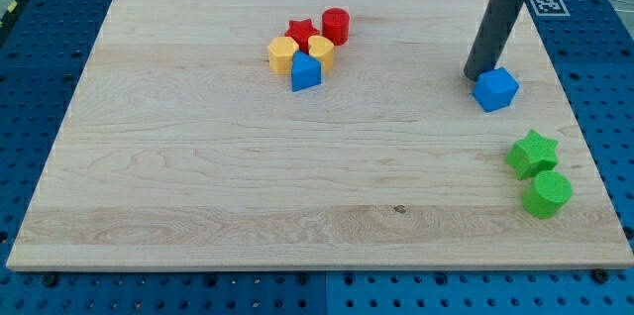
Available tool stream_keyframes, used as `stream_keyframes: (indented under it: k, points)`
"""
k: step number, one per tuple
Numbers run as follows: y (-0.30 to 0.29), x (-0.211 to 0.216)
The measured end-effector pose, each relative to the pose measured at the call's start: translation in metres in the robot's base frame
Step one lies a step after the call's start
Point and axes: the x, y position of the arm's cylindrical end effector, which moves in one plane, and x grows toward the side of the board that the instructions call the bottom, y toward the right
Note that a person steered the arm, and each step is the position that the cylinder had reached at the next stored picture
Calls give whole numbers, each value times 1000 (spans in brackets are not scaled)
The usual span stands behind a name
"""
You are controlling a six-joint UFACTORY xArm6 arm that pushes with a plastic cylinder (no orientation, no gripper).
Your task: Place the blue cube at the top of the green star
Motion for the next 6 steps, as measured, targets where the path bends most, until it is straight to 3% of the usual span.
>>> stream_keyframes:
  k: [3, 6]
  points:
    - [14, 35]
    - [26, 41]
